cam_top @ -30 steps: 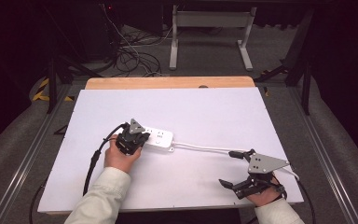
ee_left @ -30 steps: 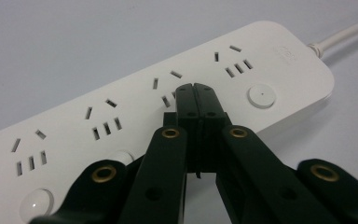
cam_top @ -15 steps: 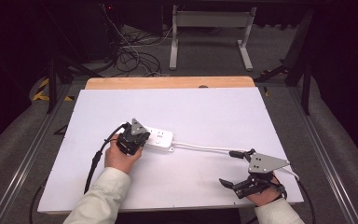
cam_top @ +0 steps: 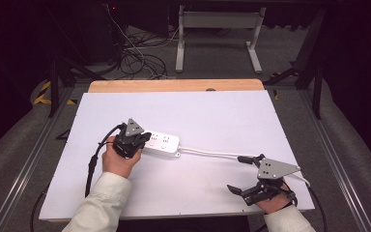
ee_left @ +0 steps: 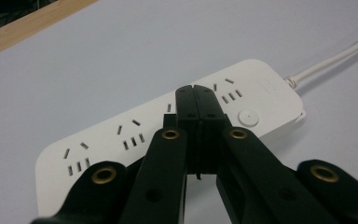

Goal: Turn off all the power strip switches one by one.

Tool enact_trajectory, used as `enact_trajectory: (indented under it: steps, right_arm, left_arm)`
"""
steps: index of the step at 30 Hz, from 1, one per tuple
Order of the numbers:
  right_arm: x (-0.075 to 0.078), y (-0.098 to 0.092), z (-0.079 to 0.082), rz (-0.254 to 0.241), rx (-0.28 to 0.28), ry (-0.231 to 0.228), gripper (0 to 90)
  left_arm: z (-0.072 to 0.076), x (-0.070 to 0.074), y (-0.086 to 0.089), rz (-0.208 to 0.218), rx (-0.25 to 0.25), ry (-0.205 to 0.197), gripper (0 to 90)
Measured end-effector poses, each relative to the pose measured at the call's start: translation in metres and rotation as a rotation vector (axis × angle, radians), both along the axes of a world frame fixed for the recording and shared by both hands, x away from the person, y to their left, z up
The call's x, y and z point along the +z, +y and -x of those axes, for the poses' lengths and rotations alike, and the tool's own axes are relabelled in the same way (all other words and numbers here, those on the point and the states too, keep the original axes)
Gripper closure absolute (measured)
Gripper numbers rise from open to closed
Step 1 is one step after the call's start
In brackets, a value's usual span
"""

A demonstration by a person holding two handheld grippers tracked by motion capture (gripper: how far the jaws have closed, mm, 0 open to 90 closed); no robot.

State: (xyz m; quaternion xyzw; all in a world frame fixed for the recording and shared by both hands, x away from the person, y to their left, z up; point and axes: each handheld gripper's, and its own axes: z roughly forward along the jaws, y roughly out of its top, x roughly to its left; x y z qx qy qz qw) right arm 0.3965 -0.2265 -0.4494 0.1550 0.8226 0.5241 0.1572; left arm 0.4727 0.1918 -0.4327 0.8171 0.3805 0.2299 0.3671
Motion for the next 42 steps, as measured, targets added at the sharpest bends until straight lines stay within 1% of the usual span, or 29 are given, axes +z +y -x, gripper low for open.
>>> enact_trajectory:
  steps: [2,3,4,7,8,10,11,13,15,18,20,22,23,24,26,28,30,33,35,37,39,40,42]
  right_arm:
    - [0.0,0.0,0.0,0.001,0.0,0.0,5.8]
    - [0.0,0.0,0.0,0.001,0.0,-0.001,5.9]
    - [0.0,0.0,0.0,0.0,0.0,-0.002,5.9]
    - [0.0,0.0,0.0,-0.001,0.0,-0.002,5.9]
    - [0.0,0.0,0.0,0.0,0.0,-0.001,5.8]
    - [0.0,0.0,0.0,0.001,0.001,-0.002,5.9]
    - [0.0,0.0,0.0,0.001,0.001,-0.002,5.8]
    - [0.0,0.0,0.0,0.001,0.0,-0.002,5.9]
    - [0.0,0.0,0.0,0.003,0.001,-0.001,5.9]
    - [0.0,0.0,0.0,0.004,0.001,-0.001,5.9]
    - [0.0,0.0,0.0,0.004,0.0,0.0,5.8]
    - [0.0,0.0,0.0,0.005,0.0,0.0,5.9]
    - [0.0,0.001,0.0,0.005,0.0,0.002,5.9]
    - [0.0,0.001,0.0,0.006,0.0,0.001,5.9]
    - [0.0,0.0,0.0,0.006,0.002,0.0,5.9]
    - [0.0,0.0,0.0,0.005,0.0,0.0,5.8]
    - [0.0,0.001,0.0,0.007,0.0,0.001,5.9]
    - [0.0,0.0,0.0,0.006,0.002,0.0,5.9]
    - [0.0,0.0,0.0,0.005,0.002,0.0,5.9]
    - [0.0,0.0,0.0,0.008,0.001,0.0,5.9]
    - [0.0,0.0,0.0,0.007,0.001,0.001,5.9]
    - [0.0,0.0,0.0,0.005,0.002,0.001,5.9]
    - [0.0,0.0,0.0,0.005,0.001,0.001,5.9]
  left_arm:
    - [0.0,0.001,0.003,-0.006,0.004,-0.001,90.0]
    - [0.0,0.001,0.005,-0.016,0.015,-0.005,90.0]
    - [0.0,0.002,0.008,-0.022,0.014,0.0,90.0]
    - [0.0,0.003,0.016,-0.016,0.028,0.004,90.0]
    - [-0.001,0.003,0.019,-0.017,0.035,0.001,90.0]
    - [-0.001,0.003,0.025,-0.019,0.04,0.007,90.0]
    - [-0.001,0.002,0.027,-0.017,0.044,0.014,90.0]
    - [-0.002,0.001,0.03,-0.022,0.057,0.015,90.0]
    - [-0.004,-0.001,0.032,-0.027,0.059,0.02,90.0]
    - [-0.007,-0.005,0.032,-0.024,0.062,0.031,90.0]
    - [-0.009,-0.008,0.033,-0.033,0.057,0.035,90.0]
    - [-0.011,-0.013,0.032,-0.024,0.059,0.046,90.0]
    - [-0.012,-0.015,0.031,-0.025,0.06,0.05,90.0]
    - [-0.013,-0.016,0.03,-0.036,0.058,0.05,90.0]
    - [-0.014,-0.018,0.03,-0.031,0.059,0.056,90.0]
    - [-0.015,-0.019,0.03,-0.037,0.058,0.061,90.0]
    - [-0.016,-0.021,0.03,-0.025,0.058,0.068,90.0]
    - [-0.017,-0.023,0.03,-0.025,0.058,0.071,90.0]
    - [-0.017,-0.023,0.03,-0.022,0.053,0.081,90.0]
    - [-0.017,-0.024,0.029,-0.025,0.057,0.078,90.0]
    - [-0.018,-0.025,0.028,-0.021,0.051,0.084,90.0]
    - [-0.018,-0.025,0.028,-0.032,0.053,0.076,90.0]
    - [-0.018,-0.026,0.027,-0.027,0.054,0.086,90.0]
